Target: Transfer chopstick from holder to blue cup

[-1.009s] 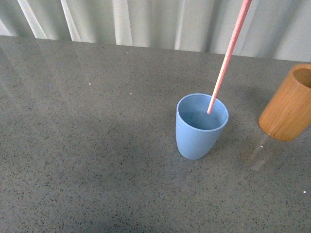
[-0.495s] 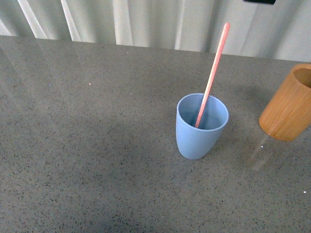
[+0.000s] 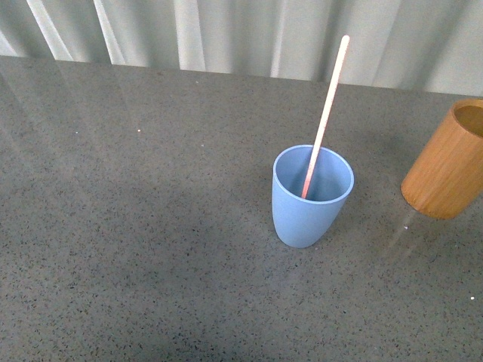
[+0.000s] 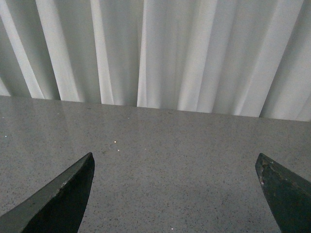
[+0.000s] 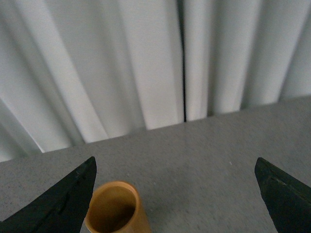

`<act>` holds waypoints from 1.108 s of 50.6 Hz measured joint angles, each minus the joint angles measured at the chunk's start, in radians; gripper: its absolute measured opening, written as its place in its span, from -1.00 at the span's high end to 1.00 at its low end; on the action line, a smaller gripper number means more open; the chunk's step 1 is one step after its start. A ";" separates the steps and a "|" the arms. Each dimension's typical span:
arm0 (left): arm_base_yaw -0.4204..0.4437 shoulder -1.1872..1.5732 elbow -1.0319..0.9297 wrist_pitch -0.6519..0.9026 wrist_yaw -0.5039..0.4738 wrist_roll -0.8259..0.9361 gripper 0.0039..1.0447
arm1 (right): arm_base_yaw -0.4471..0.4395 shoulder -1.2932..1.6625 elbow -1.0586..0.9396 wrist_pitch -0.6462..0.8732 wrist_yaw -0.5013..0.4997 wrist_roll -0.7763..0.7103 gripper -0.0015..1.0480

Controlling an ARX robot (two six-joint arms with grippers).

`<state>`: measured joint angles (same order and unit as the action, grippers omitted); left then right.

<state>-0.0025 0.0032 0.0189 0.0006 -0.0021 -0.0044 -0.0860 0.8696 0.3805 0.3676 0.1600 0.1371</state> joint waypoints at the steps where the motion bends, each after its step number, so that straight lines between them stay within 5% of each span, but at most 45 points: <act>1: 0.000 0.000 0.000 0.000 0.000 0.000 -0.87 | -0.031 -0.043 -0.011 -0.034 -0.028 0.014 -0.81; 10: 0.000 0.000 0.000 0.000 0.001 0.000 -0.87 | -0.098 -0.132 -0.023 -0.060 -0.072 0.061 -0.80; 18: 0.000 0.000 0.000 0.000 -0.001 0.000 -0.87 | -0.109 -0.166 -0.113 0.058 -0.343 -0.075 -0.32; 40: 0.000 -0.001 0.000 0.000 0.000 0.000 -0.87 | 0.001 -0.340 -0.258 0.036 -0.231 -0.133 0.96; 45: 0.000 -0.001 0.000 0.000 0.000 0.000 -0.87 | 0.079 -0.396 -0.291 0.010 -0.168 -0.136 0.98; 56: 0.000 -0.001 0.000 0.000 0.000 0.000 -0.87 | 0.082 -0.495 -0.327 -0.049 -0.161 -0.136 0.98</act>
<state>-0.0025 0.0021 0.0189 0.0006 -0.0025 -0.0044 -0.0036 0.3744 0.0532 0.3187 -0.0006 0.0013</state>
